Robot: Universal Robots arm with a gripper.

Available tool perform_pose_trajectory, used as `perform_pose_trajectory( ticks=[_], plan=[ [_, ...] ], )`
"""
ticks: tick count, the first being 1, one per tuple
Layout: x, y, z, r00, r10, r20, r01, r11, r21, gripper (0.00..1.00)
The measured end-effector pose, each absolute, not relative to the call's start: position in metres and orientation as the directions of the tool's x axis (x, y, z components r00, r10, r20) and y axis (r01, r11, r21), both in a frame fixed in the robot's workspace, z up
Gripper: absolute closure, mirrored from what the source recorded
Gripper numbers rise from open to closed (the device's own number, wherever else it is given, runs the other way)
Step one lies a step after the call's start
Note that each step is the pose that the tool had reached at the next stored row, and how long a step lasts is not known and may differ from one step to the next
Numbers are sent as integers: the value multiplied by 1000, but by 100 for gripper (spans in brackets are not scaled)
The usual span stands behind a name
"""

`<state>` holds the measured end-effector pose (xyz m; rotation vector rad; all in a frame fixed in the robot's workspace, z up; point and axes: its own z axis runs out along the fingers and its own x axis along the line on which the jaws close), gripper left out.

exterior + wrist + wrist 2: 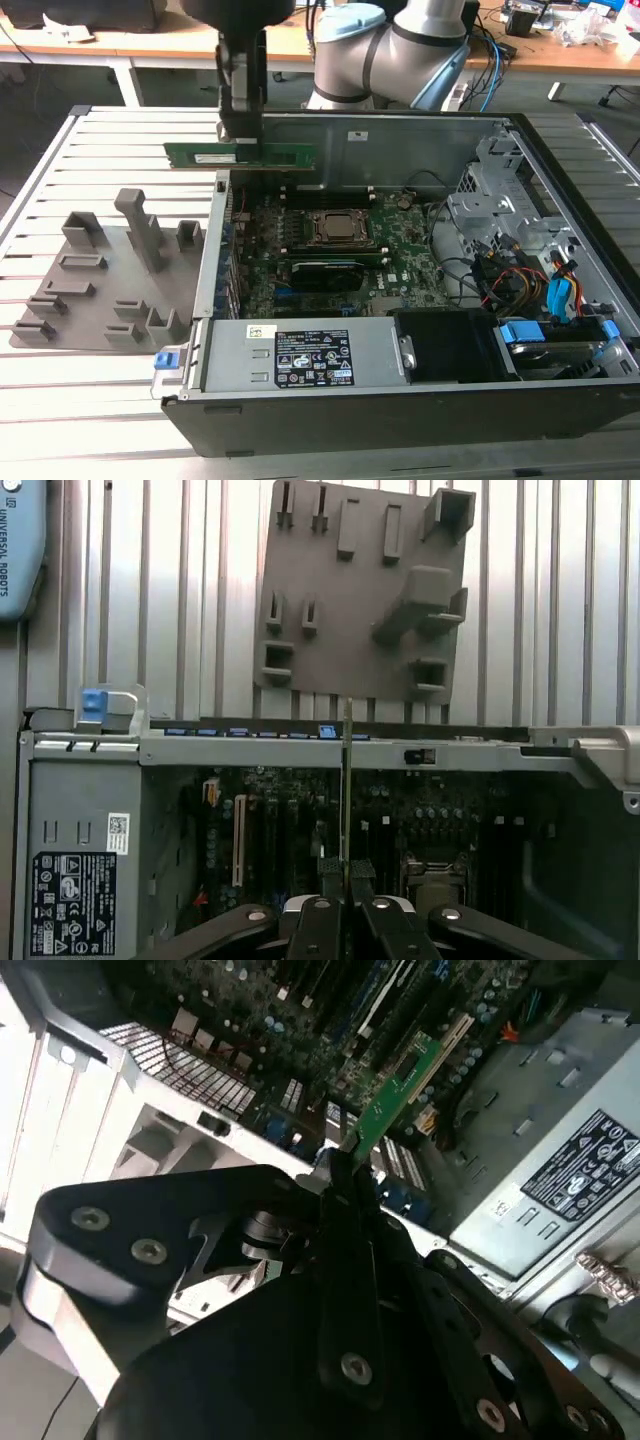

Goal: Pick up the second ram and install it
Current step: 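Pick up the second ram and move it above second insertion slot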

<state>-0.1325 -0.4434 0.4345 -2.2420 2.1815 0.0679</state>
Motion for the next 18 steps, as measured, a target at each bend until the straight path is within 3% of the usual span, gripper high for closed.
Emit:
perform_pose_trajectory(
  ticks=[16,18],
  plan=[
    [2,-443,432,26,-999,-40,-999,-28,30,86],
    [3,-443,432,26,-998,-56,-999,-28,30,86]
  ],
)
